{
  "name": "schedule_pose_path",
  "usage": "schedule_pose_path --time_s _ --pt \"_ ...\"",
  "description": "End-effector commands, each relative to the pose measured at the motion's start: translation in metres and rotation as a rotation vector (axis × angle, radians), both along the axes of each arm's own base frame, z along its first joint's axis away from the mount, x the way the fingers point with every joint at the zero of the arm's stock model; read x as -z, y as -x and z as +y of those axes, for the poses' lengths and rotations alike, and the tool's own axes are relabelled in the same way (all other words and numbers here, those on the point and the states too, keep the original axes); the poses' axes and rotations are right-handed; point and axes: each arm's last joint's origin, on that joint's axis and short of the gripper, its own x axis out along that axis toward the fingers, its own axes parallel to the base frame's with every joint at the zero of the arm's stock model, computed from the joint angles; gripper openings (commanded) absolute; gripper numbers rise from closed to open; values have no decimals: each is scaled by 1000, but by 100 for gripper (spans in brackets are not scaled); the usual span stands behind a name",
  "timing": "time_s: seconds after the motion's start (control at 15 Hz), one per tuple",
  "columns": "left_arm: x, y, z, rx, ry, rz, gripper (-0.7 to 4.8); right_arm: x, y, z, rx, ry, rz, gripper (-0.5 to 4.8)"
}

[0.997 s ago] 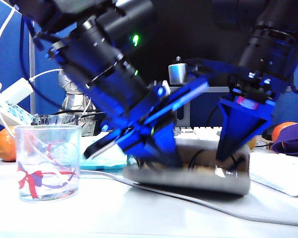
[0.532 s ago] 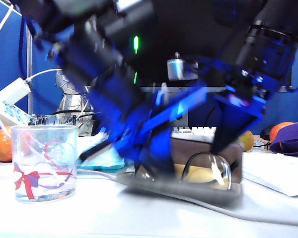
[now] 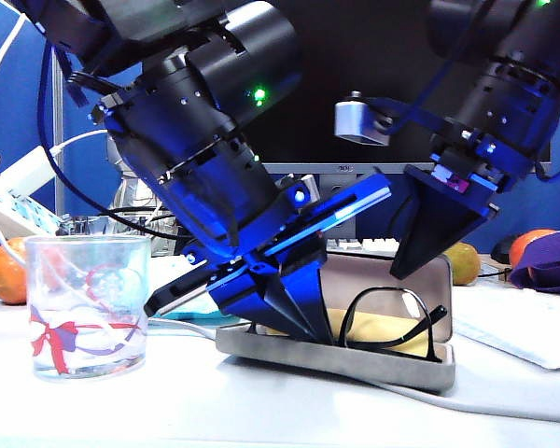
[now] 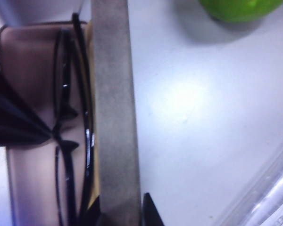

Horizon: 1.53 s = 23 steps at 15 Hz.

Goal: Pick up the glasses, fold the temples of the glasses, place the glasses into the glasses case, and finally close the glasses case.

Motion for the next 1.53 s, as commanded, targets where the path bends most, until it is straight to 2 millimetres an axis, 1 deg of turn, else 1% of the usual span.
schedule_pose_path --time_s 0.07,0.13,0.2,0.33,0.47,0.53,0.66,0.8,0.93,1.06,1.13,1.26,1.33,1.53 --pt "10 7 4 24 -60 73 -3 7 -4 -5 87 61 -16 5" --pt "10 7 4 24 -59 73 -3 5 -3 -5 83 53 -21 48" --pt "10 7 4 24 -58 72 -3 -3 -1 -6 74 7 -35 196" --pt "10 7 3 31 -45 77 -3 -20 5 -8 101 -42 -84 202" --pt "9 7 3 36 -35 77 -3 -45 17 -14 111 -96 -183 202" --pt "7 8 2 53 -15 93 -3 -56 24 -18 129 -126 -206 200" --pt "-4 9 3 58 18 74 -3 -65 38 -25 153 -141 -191 198" --pt "-20 10 5 58 61 35 -3 -63 48 -29 159 -123 -99 198" --pt "-34 12 8 60 100 5 -3 -58 56 -31 126 -121 7 199" --pt "-45 14 11 44 110 -31 -3 -55 61 -31 81 -156 94 199" --pt "-49 14 14 19 102 -61 -3 -54 62 -31 76 -159 108 199" --pt "-61 15 18 -9 115 -112 -3 -50 62 -30 81 -167 125 199" --pt "-74 17 23 -43 128 -168 -3 -46 60 -29 78 -165 153 199" --pt "-98 22 34 -135 138 -289 -3 -34 50 -23 67 -165 207 203"
